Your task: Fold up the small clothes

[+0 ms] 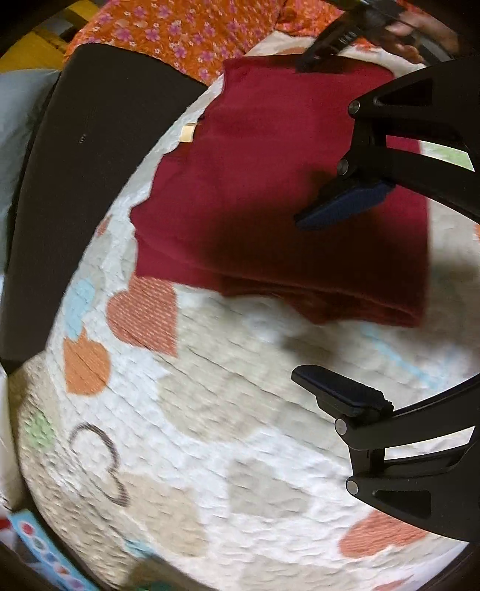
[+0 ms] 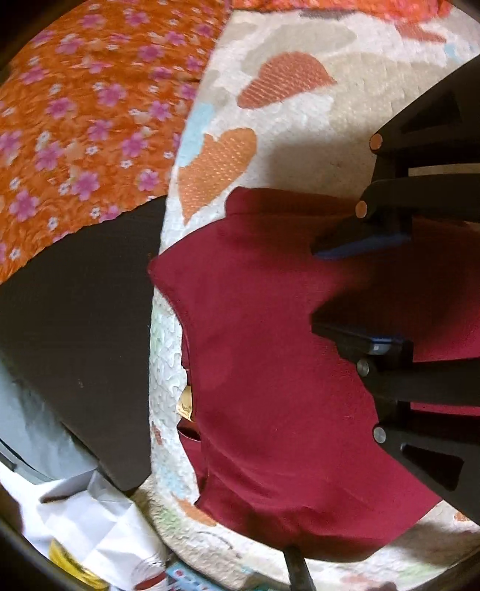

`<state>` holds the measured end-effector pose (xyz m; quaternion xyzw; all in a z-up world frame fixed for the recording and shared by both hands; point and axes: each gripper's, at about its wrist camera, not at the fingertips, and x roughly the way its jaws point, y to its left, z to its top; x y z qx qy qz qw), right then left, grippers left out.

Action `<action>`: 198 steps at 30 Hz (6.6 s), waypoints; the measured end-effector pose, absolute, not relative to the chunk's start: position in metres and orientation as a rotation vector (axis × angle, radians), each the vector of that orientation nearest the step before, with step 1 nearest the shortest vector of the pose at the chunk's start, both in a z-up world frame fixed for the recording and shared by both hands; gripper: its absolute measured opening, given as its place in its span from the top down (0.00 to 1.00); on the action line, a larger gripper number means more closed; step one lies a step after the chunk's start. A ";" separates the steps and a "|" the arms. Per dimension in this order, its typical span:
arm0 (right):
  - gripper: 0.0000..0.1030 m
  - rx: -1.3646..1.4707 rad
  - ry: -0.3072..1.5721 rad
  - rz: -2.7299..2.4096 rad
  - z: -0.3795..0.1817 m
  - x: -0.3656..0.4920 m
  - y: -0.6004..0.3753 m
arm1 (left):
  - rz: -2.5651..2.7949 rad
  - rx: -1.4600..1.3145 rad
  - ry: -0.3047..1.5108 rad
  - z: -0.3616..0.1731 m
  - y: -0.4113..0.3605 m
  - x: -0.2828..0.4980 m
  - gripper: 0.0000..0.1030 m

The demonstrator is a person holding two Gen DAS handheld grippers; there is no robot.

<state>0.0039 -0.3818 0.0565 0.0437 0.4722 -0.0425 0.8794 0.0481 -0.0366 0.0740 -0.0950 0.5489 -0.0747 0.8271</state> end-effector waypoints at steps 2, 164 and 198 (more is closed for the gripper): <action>0.67 0.148 0.961 -0.020 0.069 0.007 -0.375 | -0.161 -0.204 1.187 0.070 -0.032 0.043 0.26; 0.79 0.241 0.976 0.007 0.079 -0.076 -0.405 | -0.620 0.033 1.019 0.091 -0.223 -0.020 0.34; 0.85 0.264 0.878 -0.020 0.099 -0.044 -0.409 | -0.548 0.027 0.957 0.100 -0.216 -0.016 0.34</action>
